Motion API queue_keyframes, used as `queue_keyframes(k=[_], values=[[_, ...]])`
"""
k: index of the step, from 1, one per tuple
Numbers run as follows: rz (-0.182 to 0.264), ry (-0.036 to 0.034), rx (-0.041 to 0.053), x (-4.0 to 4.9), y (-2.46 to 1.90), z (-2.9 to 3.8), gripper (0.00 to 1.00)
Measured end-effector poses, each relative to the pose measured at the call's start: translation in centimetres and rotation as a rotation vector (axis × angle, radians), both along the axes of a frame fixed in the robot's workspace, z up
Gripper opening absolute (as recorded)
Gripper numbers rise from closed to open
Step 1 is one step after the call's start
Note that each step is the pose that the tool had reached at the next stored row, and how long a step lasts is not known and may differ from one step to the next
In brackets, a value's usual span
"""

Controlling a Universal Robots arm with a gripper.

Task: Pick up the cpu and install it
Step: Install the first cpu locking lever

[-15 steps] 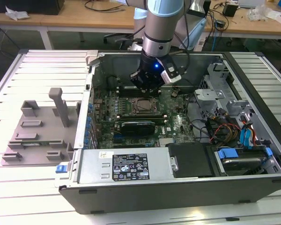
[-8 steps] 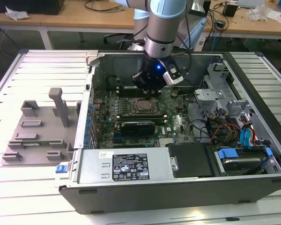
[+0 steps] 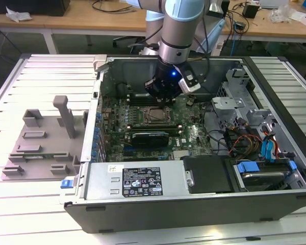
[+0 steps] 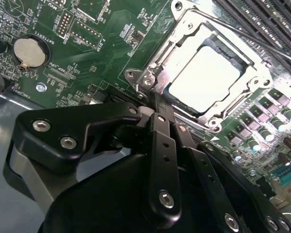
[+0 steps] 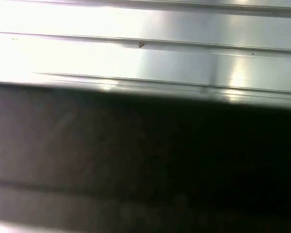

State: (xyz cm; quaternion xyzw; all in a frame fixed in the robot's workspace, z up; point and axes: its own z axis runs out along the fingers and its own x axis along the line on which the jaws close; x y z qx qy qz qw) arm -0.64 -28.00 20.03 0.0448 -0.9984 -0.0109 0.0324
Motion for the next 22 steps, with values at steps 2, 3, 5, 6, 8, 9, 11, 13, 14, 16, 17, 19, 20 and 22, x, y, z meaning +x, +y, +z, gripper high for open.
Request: queue_keyframes(k=[2,3,5,6,8,9,11,13,14,16,17,19,20,22], values=[[0.000,-0.0002,0.0046,0.03,0.03,-0.01,0.11],[0.000,-0.0013,0.0060,0.04,0.06,0.28,0.11],[0.000,-0.0005,0.0023,0.02,0.02,1.14,0.11],[0.000,-0.0011,0.0018,0.03,0.02,1.44,0.11],[0.000,-0.0019,-0.0099,0.00,-0.33,1.74,0.11],[0.000,-0.0019,-0.0146,-0.01,-0.55,1.75,0.11],[0.000,-0.0019,-0.0215,-0.02,-1.10,1.75,0.11],[0.000,-0.0019,-0.0271,-0.03,-2.03,1.75,0.11],[0.000,-0.0018,-0.0279,-0.03,-2.38,1.75,0.11],[0.000,-0.0019,-0.0280,-0.04,-3.22,1.75,0.11],[0.000,-0.0019,-0.0279,-0.04,-3.70,1.77,0.11],[0.000,-0.0020,-0.0278,-0.04,-3.89,2.19,0.11],[0.000,-0.0019,-0.0279,-0.04,-3.89,2.88,0.11],[0.000,-0.0019,-0.0280,-0.04,-3.89,4.51,0.11]])
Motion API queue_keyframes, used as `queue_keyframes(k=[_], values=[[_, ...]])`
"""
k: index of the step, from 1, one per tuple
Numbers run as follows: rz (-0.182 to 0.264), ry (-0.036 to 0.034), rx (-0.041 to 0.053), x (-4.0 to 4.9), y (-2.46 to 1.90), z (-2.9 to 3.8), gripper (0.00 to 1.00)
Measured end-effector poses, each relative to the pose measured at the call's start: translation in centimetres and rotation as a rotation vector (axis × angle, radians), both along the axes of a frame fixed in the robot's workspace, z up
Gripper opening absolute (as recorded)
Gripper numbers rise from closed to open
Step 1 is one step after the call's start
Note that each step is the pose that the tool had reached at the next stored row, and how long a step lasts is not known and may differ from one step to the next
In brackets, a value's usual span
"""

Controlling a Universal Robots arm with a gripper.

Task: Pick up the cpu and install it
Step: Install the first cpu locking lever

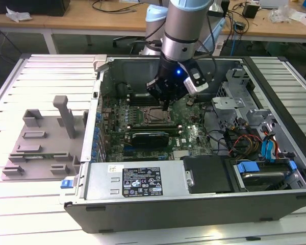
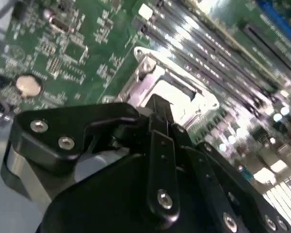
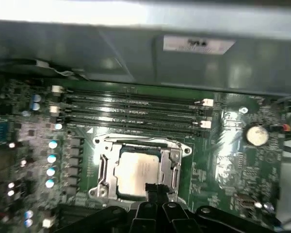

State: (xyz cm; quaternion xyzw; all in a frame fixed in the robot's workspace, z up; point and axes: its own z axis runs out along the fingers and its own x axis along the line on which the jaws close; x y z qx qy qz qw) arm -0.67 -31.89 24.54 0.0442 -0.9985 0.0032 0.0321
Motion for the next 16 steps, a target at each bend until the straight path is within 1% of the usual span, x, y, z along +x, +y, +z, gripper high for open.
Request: queue_keyframes(k=[1,2,3,4,5,16], values=[[0.000,0.0000,-0.0001,0.00,0.00,1.44,0.11],[0.000,0.0001,-0.0001,0.00,0.00,2.31,0.11],[0.000,0.0000,-0.0002,0.00,0.00,2.78,0.11],[0.000,0.0000,0.0000,0.00,0.00,2.98,0.11],[0.000,-0.0001,0.0002,0.00,0.00,3.09,0.11],[0.000,0.0001,0.0002,0.00,0.00,3.10,0.11]])
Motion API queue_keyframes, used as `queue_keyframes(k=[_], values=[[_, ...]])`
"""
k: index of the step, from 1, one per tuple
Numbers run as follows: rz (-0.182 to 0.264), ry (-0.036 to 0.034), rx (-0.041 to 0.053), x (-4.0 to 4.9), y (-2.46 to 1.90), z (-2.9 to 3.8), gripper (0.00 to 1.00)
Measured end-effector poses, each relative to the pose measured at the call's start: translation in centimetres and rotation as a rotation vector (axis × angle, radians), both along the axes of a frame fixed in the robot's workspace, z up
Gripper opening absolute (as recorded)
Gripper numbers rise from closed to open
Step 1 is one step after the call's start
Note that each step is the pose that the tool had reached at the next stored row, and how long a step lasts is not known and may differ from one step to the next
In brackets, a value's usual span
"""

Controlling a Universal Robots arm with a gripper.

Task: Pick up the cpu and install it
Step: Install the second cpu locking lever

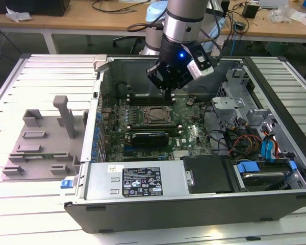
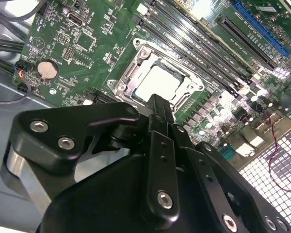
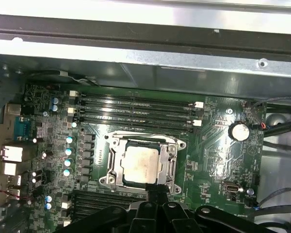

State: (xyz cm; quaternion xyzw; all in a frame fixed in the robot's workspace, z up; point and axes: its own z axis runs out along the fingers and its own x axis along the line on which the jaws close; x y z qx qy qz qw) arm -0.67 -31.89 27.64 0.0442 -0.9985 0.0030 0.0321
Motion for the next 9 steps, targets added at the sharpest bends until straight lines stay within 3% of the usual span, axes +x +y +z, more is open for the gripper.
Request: queue_keyframes(k=[5,9], values=[[0.000,0.0002,-0.0003,0.00,-0.05,0.01,0.11],[0.000,0.0001,-0.0002,0.00,-1.41,0.01,0.11]])
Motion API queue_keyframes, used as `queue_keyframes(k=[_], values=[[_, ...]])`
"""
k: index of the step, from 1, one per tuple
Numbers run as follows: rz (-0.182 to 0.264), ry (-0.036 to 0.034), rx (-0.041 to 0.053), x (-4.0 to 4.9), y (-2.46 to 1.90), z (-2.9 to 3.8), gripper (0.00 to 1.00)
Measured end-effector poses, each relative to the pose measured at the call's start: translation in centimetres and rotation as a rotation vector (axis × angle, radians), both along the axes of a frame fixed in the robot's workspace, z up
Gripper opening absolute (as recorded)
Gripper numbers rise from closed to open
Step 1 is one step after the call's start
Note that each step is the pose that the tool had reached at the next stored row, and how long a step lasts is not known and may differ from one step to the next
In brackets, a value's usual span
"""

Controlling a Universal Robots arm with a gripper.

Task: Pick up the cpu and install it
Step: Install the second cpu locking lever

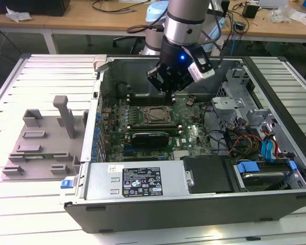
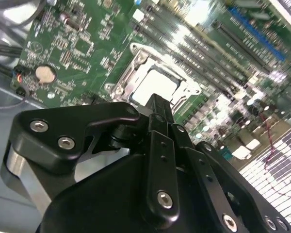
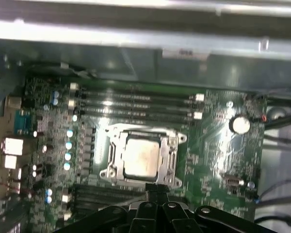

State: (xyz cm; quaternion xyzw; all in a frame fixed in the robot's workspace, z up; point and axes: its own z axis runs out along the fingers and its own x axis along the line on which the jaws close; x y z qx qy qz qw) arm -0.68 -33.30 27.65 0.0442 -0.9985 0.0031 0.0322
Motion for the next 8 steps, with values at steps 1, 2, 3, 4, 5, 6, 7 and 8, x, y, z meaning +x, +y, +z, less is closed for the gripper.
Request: queue_keyframes(k=[1,2,3,4,5,6,7,8], values=[[0.000,-0.0001,0.0002,0.00,-0.42,-0.01,0.11],[0.000,-0.0002,0.0003,0.00,-0.84,-0.02,0.11],[0.000,-0.0001,0.0001,0.01,-1.30,-0.03,0.11],[0.000,0.0000,0.0008,0.01,-1.65,-0.06,0.11],[0.000,-0.0001,0.0048,0.00,-1.90,-0.10,0.11],[0.000,-0.0001,0.0133,-0.01,-2.08,-0.13,0.11],[0.000,-0.0001,0.0276,-0.02,-2.25,-0.14,0.11],[0.000,-0.0001,0.0419,-0.02,-2.40,-0.15,0.11]])
